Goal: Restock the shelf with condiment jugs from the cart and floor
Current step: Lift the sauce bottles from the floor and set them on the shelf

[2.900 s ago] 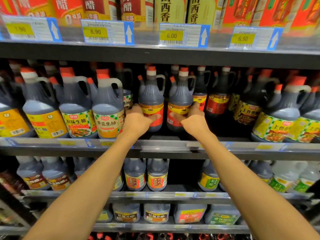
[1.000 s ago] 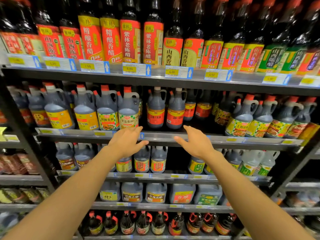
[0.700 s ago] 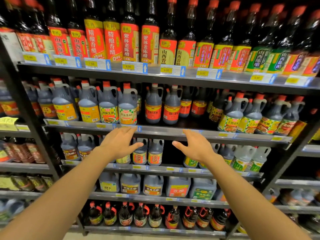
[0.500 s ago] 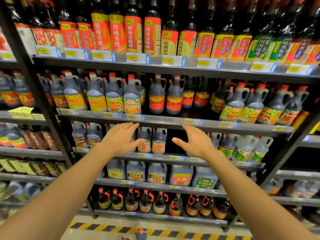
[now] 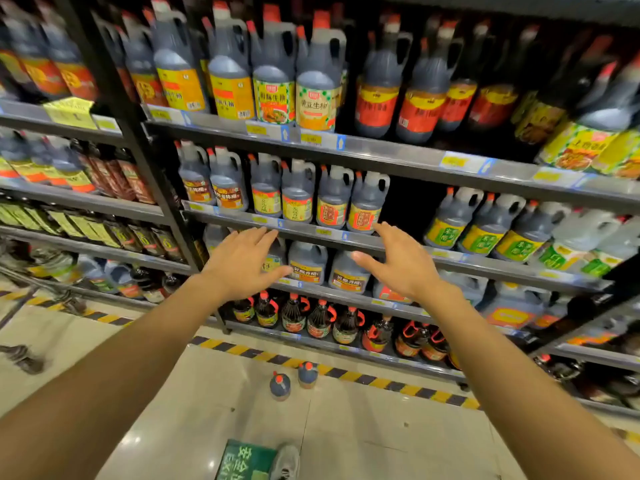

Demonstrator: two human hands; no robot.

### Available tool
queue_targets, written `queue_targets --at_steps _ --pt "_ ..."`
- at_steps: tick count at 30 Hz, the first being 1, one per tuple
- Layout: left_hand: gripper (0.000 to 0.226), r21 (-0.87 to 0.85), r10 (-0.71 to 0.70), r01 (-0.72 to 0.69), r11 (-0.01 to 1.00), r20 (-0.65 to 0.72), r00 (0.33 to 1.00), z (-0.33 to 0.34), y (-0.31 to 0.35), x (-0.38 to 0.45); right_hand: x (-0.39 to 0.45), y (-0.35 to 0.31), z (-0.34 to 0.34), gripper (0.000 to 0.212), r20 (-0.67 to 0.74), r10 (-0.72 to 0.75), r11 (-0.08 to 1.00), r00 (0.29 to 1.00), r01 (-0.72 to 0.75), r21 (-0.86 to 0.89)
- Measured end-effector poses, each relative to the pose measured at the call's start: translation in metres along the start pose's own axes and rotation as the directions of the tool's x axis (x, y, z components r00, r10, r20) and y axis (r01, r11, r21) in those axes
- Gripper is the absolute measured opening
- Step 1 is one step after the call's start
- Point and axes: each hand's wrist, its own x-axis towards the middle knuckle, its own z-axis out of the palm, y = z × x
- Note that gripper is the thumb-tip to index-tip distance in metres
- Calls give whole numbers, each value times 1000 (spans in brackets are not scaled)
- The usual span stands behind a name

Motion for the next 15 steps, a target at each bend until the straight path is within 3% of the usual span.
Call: queue_targets --at_steps 11,15 --pt "92 -97 10 15 995 254 967 282 -27 21 29 54 269 87 217 20 1000 976 -20 0" --pt "95 -169 104 -75 983 172 980 425 -42 27 41 90 399 88 276 -22 995 961 49 -92"
